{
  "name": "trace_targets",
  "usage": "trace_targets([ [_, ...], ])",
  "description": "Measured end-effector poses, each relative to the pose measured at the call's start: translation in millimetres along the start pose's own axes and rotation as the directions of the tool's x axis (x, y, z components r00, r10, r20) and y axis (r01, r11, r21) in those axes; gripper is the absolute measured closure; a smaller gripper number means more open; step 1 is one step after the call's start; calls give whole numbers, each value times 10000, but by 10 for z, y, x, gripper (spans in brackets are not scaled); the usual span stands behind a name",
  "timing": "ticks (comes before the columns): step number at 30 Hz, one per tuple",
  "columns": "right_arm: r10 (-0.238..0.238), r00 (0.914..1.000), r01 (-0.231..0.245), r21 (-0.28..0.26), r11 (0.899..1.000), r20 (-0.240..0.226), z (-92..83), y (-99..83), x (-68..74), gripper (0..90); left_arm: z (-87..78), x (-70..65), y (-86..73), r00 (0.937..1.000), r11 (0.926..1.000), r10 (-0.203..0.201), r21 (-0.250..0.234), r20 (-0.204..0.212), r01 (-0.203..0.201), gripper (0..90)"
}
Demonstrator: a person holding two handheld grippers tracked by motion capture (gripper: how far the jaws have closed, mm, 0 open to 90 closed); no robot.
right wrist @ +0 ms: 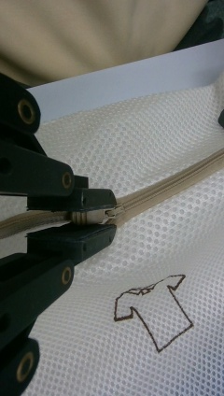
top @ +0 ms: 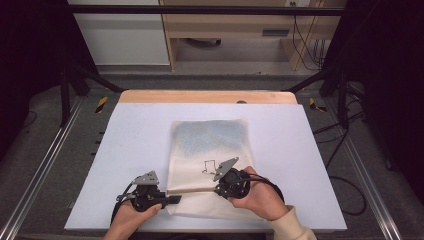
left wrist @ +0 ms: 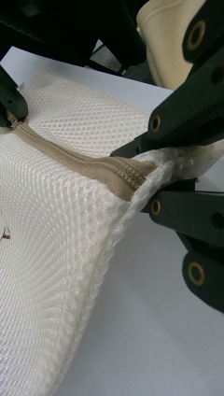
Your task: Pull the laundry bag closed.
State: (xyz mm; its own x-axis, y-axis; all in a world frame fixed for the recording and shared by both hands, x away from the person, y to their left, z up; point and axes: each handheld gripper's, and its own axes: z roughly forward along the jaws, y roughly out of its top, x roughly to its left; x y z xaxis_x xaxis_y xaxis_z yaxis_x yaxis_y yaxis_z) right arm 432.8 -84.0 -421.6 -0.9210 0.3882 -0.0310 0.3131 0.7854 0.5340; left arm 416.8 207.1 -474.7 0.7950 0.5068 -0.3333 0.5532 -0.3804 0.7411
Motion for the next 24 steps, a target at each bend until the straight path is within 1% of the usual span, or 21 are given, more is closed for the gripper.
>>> trace_targets([
  [4, 124, 9999, -124, 41, 9999, 56, -15, -36, -10, 818, 0, -3, 2, 10000, 10000, 39, 36, 8, -39, 848],
  [7, 102, 9999, -102, -10, 9999, 63, -23, -55, -20, 818, 0, -2, 2, 10000, 10000, 38, 39, -5, -38, 848],
  [8, 197, 9998, -197, 29, 9998, 73, -32, -70, -18, 818, 1, -3, 2, 10000, 10000, 47, 49, -1, -47, 848],
  [11, 219, 9997, -219, 22, 9998, 86, -38, -86, -22, 818, 1, -3, 2, 10000, 10000, 51, 44, -9, -51, 848],
  [13, 339, 9994, -339, 18, 9994, 107, -45, -98, -24, 818, 1, -2, 2, 10000, 10000, 52, 40, 14, -52, 848],
  [19, 334, 9993, -334, -19, 9994, 152, -67, -134, -41, 818, 1, -3, 3, 10000, 10000, 57, 32, 8, -57, 848],
  [20, 413, 9991, -413, -27, 9991, 130, -71, -137, -37, 818, 1, -3, 3, 10000, 10000, 65, 31, -2, -65, 848],
  [24, 462, 9988, -461, -60, 9989, 143, -91, -153, -47, 818, 0, -2, 3, 10000, 10000, 50, 10, 7, -50, 848],
])
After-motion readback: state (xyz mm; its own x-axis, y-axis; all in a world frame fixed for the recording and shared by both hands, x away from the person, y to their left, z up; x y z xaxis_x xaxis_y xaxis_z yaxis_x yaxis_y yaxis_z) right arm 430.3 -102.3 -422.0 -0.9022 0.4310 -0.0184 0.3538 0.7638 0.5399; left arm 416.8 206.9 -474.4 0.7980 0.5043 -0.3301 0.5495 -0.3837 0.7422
